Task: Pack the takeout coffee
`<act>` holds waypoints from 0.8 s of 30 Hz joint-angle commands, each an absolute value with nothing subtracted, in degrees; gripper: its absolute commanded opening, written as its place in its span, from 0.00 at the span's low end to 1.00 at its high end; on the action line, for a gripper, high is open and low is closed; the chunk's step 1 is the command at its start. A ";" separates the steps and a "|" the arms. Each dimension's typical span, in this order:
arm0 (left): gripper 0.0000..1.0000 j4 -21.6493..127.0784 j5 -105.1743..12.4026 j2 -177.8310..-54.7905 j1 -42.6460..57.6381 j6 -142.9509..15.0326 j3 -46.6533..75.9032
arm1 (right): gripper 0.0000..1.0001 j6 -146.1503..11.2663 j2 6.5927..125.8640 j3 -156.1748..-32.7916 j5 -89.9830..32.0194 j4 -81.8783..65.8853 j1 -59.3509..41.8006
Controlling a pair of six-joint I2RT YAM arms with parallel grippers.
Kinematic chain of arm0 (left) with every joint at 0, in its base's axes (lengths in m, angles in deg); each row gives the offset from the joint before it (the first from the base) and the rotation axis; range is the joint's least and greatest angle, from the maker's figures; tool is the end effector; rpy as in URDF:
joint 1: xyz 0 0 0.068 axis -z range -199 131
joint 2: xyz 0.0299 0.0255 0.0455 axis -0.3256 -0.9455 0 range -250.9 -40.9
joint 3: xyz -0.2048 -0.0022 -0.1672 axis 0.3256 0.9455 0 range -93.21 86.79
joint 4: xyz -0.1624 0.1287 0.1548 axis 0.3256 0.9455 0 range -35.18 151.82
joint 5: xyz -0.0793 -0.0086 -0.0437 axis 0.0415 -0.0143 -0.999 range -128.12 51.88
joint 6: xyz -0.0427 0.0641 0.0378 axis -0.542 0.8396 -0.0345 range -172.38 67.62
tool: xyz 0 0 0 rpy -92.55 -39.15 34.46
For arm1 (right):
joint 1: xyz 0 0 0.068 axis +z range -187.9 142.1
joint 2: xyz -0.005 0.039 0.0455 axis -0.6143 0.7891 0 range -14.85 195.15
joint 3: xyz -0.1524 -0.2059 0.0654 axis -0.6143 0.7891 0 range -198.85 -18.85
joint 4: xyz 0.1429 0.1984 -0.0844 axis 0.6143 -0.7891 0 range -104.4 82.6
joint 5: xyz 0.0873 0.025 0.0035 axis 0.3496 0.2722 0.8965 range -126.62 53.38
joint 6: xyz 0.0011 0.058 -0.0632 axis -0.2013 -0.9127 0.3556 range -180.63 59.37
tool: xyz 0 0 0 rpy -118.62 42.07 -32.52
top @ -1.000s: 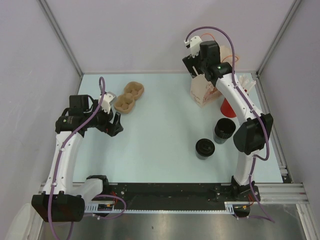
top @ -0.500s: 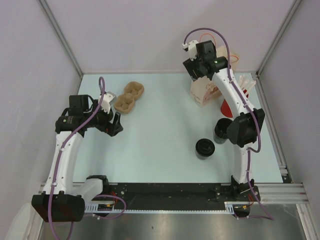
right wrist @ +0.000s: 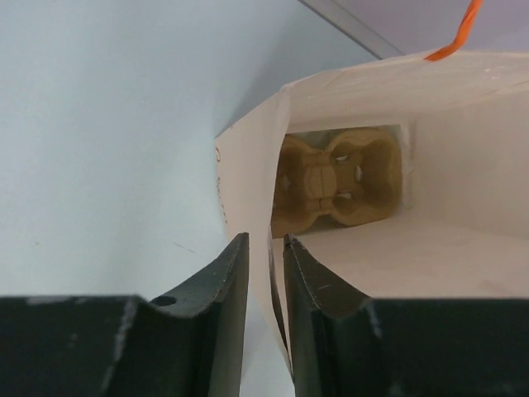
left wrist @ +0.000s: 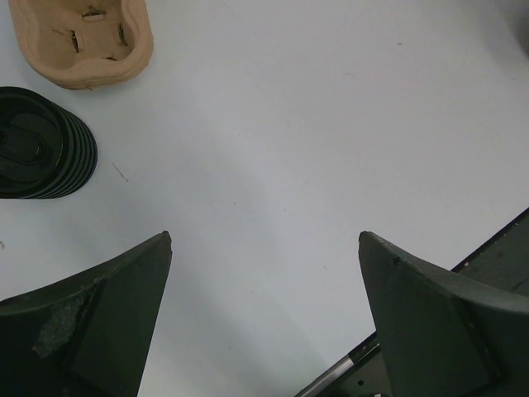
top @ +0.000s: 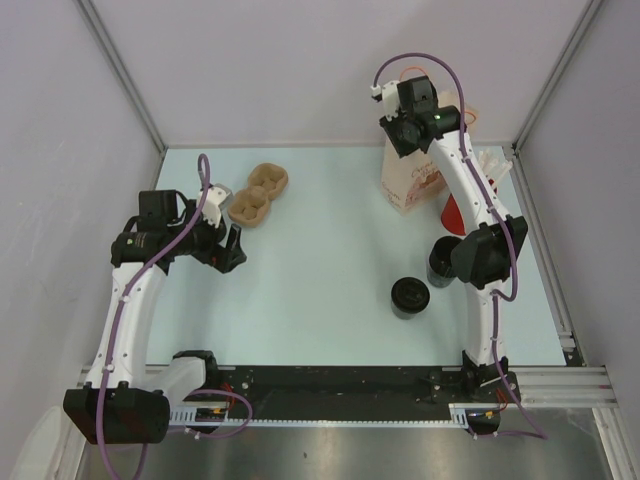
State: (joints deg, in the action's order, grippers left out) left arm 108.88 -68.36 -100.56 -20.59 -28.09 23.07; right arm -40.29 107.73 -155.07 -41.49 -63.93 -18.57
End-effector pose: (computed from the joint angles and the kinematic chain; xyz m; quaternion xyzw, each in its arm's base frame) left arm 0.2187 -0.0321 0.3041 0.2660 0.8719 -0.1649 0.3767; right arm 0.4626 0.1553 0.3423 -0.2948 0.8673 -0.0424 0.3989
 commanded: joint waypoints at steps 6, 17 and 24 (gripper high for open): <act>0.99 107.46 -69.33 -100.14 -21.11 -28.91 23.16 | 0.08 -41.73 108.28 -159.03 -35.32 -67.34 -18.83; 0.99 107.29 -69.24 -99.97 -21.29 -29.09 23.25 | 0.03 -43.75 106.53 -160.26 -21.52 -70.24 -18.83; 1.00 107.20 -69.06 -99.70 -21.29 -29.09 23.42 | 0.00 -44.02 106.17 -159.83 -13.77 -72.62 -16.90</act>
State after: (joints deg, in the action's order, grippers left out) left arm 108.86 -68.34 -100.56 -20.70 -28.37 23.14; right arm -43.09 107.95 -157.32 -19.89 -70.84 -18.39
